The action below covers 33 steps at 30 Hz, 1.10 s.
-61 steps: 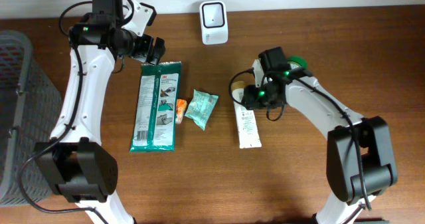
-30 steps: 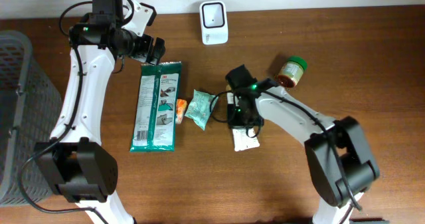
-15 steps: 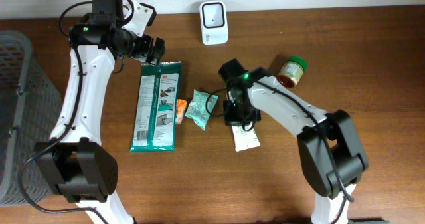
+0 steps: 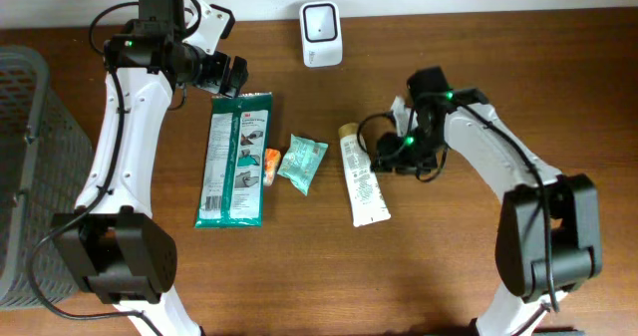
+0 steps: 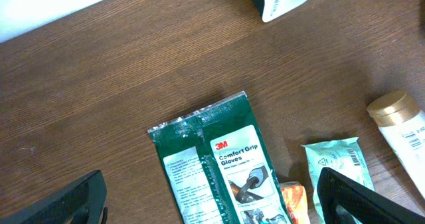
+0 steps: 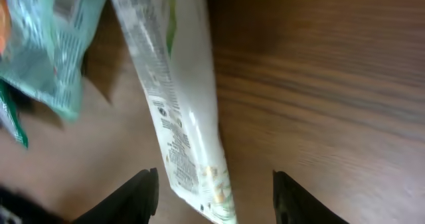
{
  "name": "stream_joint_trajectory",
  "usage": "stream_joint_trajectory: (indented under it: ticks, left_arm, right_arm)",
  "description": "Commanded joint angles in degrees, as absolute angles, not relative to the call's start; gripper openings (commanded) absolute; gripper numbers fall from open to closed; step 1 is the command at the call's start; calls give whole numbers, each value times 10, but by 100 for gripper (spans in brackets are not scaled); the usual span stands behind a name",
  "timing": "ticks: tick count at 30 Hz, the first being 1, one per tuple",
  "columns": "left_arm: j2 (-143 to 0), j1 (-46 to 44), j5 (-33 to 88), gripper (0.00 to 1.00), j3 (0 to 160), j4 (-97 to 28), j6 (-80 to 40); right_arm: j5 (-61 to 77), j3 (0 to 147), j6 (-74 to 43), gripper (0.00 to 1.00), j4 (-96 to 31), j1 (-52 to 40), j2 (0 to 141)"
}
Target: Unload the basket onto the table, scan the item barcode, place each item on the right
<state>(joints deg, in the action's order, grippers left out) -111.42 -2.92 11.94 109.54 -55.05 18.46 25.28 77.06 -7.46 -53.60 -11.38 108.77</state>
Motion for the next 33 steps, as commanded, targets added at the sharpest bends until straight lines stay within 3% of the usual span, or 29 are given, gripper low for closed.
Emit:
stream_joint_trajectory:
  ticks: [1, 10, 18, 20, 24, 26, 33]
  left_arm:
    - [-1096, -25, 122, 99, 1109, -550, 188]
    - [-1096, -25, 122, 99, 1109, -550, 188]
    - [-1096, -25, 122, 99, 1109, -550, 188]
    - [-1096, -25, 122, 99, 1109, -550, 188]
    - [-1096, -25, 122, 99, 1109, -550, 188]
    - [-1096, -25, 122, 99, 1109, -550, 188]
    - [-1096, -25, 122, 99, 1109, -550, 188]
  right_arm:
    - [323, 724, -14, 54, -496, -113, 1100]
    - [373, 624, -34, 54, -344, -113, 1101]
    - [379, 601, -78, 53, -293, -126, 1122]
    - [380, 602, -94, 47, -288, -126, 1138]
    - [384, 606, -109, 16, -285, -116, 1141]
    - [395, 610, -115, 7, -282, -110, 1140]
    - [481, 640, -96, 4, -283, -96, 1115]
